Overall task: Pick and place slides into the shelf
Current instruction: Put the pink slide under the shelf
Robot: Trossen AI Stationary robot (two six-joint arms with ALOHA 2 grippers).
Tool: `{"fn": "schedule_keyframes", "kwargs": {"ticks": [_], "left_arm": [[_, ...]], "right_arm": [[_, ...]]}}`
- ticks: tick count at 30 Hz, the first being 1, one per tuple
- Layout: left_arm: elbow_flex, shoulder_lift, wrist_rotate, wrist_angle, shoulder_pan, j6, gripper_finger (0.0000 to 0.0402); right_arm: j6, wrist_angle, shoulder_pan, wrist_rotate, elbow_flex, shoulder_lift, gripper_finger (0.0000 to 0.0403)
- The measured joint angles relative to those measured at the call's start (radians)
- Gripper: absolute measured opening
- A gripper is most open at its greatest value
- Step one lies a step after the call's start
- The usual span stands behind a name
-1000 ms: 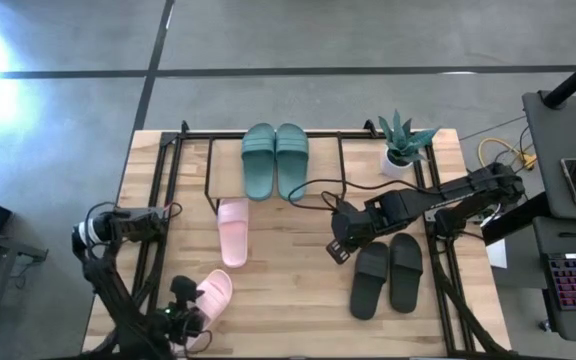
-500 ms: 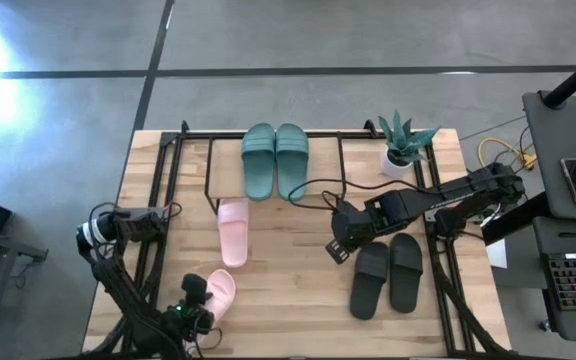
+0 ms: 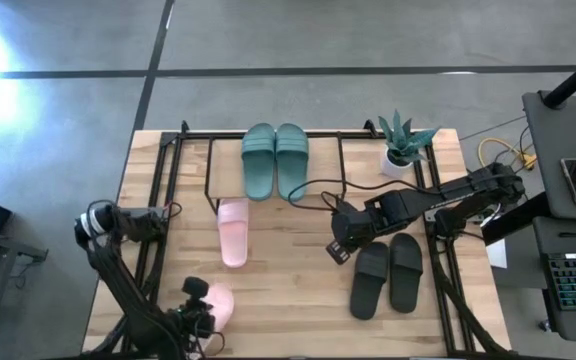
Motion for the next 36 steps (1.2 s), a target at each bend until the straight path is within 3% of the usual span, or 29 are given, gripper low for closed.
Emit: {"fn": "schedule_keyframes", "kwargs": {"ticks": [10,17,28,36], "left_arm": [[0.045,-0.236,-0.071,-0.007,0.150,0.015,0.0000],[0.049,-0.281,-0.072,-0.003,0.301,0.093,0.0000],[0.232,-0.056,-0.071,-0.022,0.573,0.285,0.0000],[0.349,0.166,-0.209,-0.125,0.679,0.306,0.0000]], "right_arm": [[-0.139,-0.010,0.022,0.000,0.051,-0.013,0.0009],[-0.169,-0.075,0.074,0.039,0.058,-0.056,0.0008],[0.069,-0.295,0.235,0.235,0.058,-0.165,0.0008],[0.174,-0.299,0.325,0.313,0.057,-0.198,0.0008]]}}
